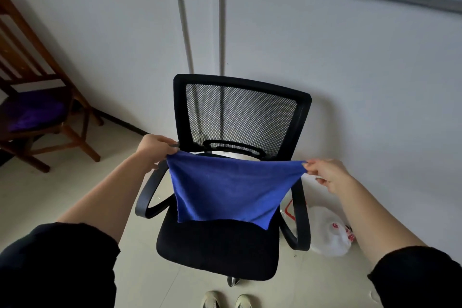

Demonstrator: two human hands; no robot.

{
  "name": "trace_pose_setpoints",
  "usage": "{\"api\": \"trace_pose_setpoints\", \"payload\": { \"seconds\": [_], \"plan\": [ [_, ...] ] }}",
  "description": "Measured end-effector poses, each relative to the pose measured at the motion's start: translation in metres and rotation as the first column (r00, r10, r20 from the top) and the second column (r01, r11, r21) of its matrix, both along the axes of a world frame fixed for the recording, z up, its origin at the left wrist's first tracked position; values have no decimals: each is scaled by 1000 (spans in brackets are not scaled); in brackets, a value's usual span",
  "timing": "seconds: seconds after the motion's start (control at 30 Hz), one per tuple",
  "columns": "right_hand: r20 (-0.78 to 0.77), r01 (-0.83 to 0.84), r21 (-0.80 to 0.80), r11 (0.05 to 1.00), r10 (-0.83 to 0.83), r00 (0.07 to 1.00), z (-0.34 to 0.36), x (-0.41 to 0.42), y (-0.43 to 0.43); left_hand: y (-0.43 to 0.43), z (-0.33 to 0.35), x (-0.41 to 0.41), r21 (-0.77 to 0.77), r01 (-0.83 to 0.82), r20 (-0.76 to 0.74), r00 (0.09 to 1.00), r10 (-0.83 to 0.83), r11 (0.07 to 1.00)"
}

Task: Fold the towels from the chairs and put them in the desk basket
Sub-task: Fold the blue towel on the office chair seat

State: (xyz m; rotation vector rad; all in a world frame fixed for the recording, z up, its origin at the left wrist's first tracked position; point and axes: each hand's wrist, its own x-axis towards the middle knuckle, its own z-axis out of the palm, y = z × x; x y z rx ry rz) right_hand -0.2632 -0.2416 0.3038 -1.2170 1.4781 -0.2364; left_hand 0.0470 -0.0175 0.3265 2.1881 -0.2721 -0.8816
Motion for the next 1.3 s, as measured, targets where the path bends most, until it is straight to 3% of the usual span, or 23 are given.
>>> {"api": "trace_pose_setpoints", "payload": {
  "seconds": [0.3, 0.43, 0.67, 0.97, 1.3],
  "plan": [
    [157, 130, -37, 991, -123, 980, -7, 24, -19, -32, 0, 30, -65, 0, 85, 996, 5, 998],
    [154, 137, -41, 990, -130, 980, -7, 19, -13, -17, -2, 36, -25, 91, 84, 993, -89, 996],
    [-98, -72, 24, 997, 74, 992, -65, 0, 22, 30, -71, 11, 147, 195, -60, 980, -188, 970],
    [-284, -78, 168, 983, 124, 951, -191, -48, 109, 108, -211, -58, 351, 245, -176, 965, -193, 904],
    [-463, -278, 267, 923, 376, 802, -279, -86, 163, 155, -303, -108, 499, 336, -284, 934, -215, 799]
  ]
}}
